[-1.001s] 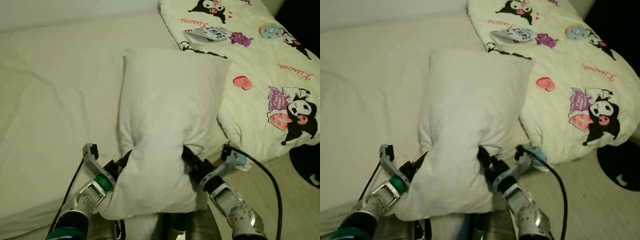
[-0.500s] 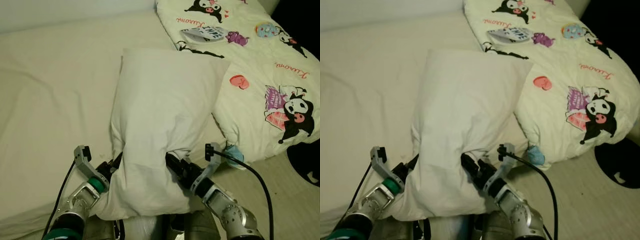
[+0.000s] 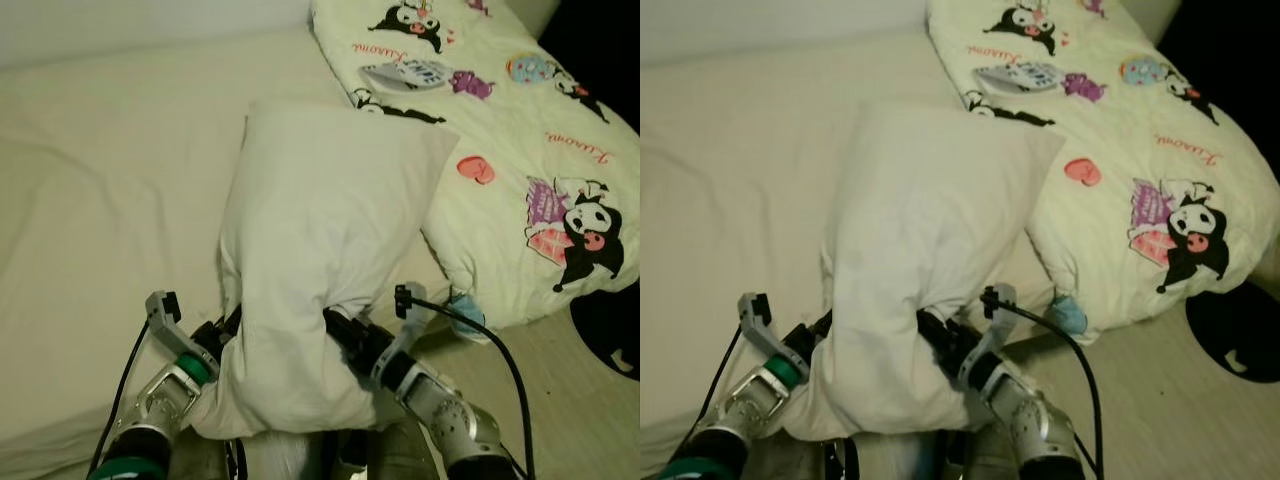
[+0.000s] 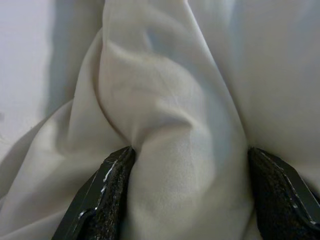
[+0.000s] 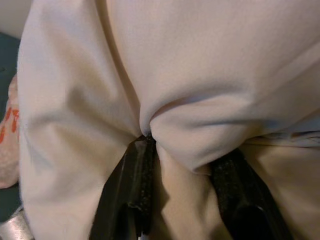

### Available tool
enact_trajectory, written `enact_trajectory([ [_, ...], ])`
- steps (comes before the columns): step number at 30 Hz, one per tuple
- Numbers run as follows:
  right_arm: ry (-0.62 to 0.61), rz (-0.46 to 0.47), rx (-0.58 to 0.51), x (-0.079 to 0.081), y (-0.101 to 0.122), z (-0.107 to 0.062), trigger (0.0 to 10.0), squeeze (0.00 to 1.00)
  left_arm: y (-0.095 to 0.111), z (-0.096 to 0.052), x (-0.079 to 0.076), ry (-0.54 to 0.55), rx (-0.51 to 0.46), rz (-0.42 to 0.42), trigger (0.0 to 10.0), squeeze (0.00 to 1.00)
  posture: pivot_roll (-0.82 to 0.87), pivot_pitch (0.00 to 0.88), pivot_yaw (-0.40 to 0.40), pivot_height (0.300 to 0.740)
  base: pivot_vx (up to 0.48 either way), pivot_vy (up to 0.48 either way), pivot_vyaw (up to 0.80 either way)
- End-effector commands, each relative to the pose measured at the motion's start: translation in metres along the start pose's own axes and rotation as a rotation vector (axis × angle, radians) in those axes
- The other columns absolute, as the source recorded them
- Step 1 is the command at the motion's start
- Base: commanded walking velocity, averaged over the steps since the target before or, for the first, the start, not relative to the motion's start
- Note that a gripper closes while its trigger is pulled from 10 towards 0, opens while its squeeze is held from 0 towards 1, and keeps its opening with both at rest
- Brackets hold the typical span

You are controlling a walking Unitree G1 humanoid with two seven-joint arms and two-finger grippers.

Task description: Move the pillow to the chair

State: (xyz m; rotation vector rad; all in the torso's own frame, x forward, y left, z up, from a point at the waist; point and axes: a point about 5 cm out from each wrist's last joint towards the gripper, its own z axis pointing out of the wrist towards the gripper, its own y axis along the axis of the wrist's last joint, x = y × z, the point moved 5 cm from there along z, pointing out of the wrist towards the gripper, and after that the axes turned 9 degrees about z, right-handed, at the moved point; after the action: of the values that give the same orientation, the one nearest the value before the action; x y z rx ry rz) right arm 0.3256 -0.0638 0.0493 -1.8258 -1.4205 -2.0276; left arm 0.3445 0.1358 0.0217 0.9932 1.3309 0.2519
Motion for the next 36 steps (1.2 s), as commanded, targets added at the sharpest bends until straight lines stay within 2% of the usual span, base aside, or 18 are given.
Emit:
enact_trajectory([
  [1,0.067,0.022,0.089,0.016,-0.027,0.012,0.0,0.0,-0.026,0.004,-0.009,-0.02,0.107,0.003,0.0,0.0,0.04,0.098,0.016,0.612,0.0,0.0,0.0],
  [3,0.059,0.027,0.075,0.015,-0.024,0.014,0.0,0.0,-0.032,0.004,-0.008,-0.004,0.14,0.035,0.0,0.0,0.04,0.087,0.017,0.612,0.0,0.0,0.0],
  [7,0.059,0.025,0.067,0.015,-0.021,0.016,0.0,0.0,-0.034,0.003,-0.004,0.032,0.143,0.069,0.0,0.0,0.04,0.078,0.02,0.612,0.0,0.0,0.0],
  [11,0.119,0.012,0.008,0.033,-0.002,0.022,0.0,0.0,-0.023,0.009,-0.003,0.085,0.109,0.143,0.0,0.0,0.05,0.059,0.025,0.612,0.0,0.0,0.0],
  [15,0.158,0.028,-0.033,0.045,0.01,0.026,0.0,0.0,-0.013,0.014,-0.01,0.062,0.077,0.192,0.0,0.0,0.06,0.05,0.026,0.612,0.0,0.0,0.0],
  [19,0.203,-0.007,-0.053,0.061,0.019,0.031,0.0,0.0,0.012,0.024,-0.028,0.028,-0.031,0.24,0.0,0.0,0.06,0.046,0.026,0.612,0.0,0.0,0.0],
  [21,0.209,-0.018,-0.056,0.063,0.02,0.032,0.0,0.0,0.017,0.025,-0.031,0.022,-0.05,0.251,0.0,0.0,0.06,0.046,0.026,0.612,0.0,0.0,0.0],
  [23,0.258,-0.063,-0.096,0.079,0.033,0.032,0.0,0.0,0.042,0.032,-0.051,-0.035,-0.141,0.242,0.0,0.0,0.09,0.059,0.01,0.612,0.0,0.0,0.0],
  [24,0.258,-0.063,-0.096,0.079,0.033,0.032,0.0,0.0,0.042,0.032,-0.051,-0.035,-0.141,0.242,0.0,0.0,0.09,0.059,0.01,0.612,0.0,0.0,0.0],
  [26,0.313,-0.075,-0.147,0.094,0.045,0.03,0.0,0.0,0.061,0.035,-0.069,-0.091,-0.209,0.24,0.0,0.0,0.09,0.059,0.01,0.612,0.0,0.0,0.0],
  [27,0.313,-0.075,-0.147,0.094,0.045,0.03,0.0,0.0,0.061,0.035,-0.069,-0.091,-0.209,0.24,0.0,0.0,0.09,0.059,0.01,0.612,0.0,0.0,0.0],
  [31,0.324,-0.124,-0.188,0.107,0.056,0.027,0.0,0.0,0.092,0.034,-0.104,-0.155,-0.309,0.293,0.0,0.0,0.1,0.068,-0.003,0.612,0.0,0.0,0.0],
  [32,0.312,-0.149,-0.197,0.109,0.057,0.026,0.0,0.0,0.093,0.035,-0.111,-0.16,-0.304,0.324,9.9,0.0,0.11,0.066,-0.005,0.612,0.0,0.0,0.0],
  [34,0.305,-0.164,-0.204,0.11,0.059,0.025,0.0,0.0,0.092,0.036,-0.115,-0.16,-0.297,0.346,9.9,0.0,0.11,0.066,-0.005,0.612,0.0,0.0,0.0],
  [35,0.275,-0.202,-0.217,0.109,0.06,0.026,9.2,0.0,0.088,0.038,-0.115,-0.14,-0.275,0.385,10.0,0.0,0.12,0.066,-0.006,0.612,0.0,0.0,0.0],
  [36,0.237,-0.216,-0.219,0.104,0.06,0.028,10.0,0.0,0.081,0.04,-0.112,-0.113,-0.235,0.425,10.0,0.0,0.11,0.066,-0.005,0.612,0.0,0.0,0.0],
])
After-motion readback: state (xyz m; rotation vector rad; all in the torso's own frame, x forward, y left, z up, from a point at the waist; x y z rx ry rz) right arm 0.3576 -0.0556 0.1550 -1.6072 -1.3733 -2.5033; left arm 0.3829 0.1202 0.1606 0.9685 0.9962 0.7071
